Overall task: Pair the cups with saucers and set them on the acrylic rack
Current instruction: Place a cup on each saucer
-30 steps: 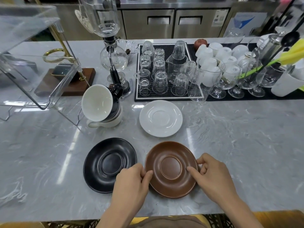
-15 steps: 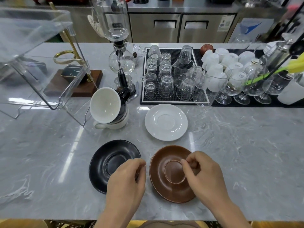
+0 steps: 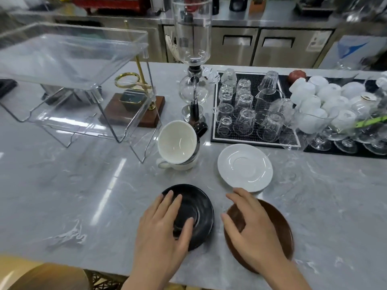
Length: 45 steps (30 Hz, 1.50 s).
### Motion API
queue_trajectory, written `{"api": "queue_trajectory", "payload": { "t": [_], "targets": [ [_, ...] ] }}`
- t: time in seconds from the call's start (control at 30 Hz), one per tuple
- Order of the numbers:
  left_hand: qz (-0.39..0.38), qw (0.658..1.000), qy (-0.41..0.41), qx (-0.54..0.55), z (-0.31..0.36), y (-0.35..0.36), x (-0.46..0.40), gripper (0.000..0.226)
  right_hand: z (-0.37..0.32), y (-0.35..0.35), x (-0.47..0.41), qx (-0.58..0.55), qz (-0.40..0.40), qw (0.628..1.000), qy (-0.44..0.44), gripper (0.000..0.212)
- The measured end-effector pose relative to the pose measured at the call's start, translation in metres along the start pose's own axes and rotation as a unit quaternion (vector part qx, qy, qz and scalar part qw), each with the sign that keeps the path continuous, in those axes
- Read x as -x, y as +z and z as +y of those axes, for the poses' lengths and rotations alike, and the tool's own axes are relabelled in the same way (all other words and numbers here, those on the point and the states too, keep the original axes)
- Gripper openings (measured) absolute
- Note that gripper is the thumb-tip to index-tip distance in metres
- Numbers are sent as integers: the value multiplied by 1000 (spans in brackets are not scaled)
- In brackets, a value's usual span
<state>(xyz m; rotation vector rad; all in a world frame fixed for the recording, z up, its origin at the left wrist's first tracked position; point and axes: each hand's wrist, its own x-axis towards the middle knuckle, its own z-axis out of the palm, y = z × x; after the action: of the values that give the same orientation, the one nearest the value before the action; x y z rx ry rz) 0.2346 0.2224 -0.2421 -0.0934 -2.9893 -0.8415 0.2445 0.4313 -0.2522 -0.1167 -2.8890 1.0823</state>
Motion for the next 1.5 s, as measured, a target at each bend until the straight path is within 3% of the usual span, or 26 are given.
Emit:
{"api": "queue_trajectory", "payload": {
  "t": [0.33,0.67,0.93,1.17,1.5],
  "targets": [
    [-21,991,-12,133,-44,-30,-25,82,-46,22,-15,-18,-4,1000,15,75],
    [-2,975,82,205,-53,-41,-85,90,-74,23,-52,-43,54,997,42,87],
    [-35,962,118,243,-51,-31,-131,122,-89,7,-104,-119,109,986,46,60],
    [0,939,165,301,-43,-29,-156,96,-95,-2,-150,-159,117,980,41,31],
    [-15,934,144,327,-47,-20,-170,94,-93,4,-170,-180,105,978,17,27]
  ]
}}
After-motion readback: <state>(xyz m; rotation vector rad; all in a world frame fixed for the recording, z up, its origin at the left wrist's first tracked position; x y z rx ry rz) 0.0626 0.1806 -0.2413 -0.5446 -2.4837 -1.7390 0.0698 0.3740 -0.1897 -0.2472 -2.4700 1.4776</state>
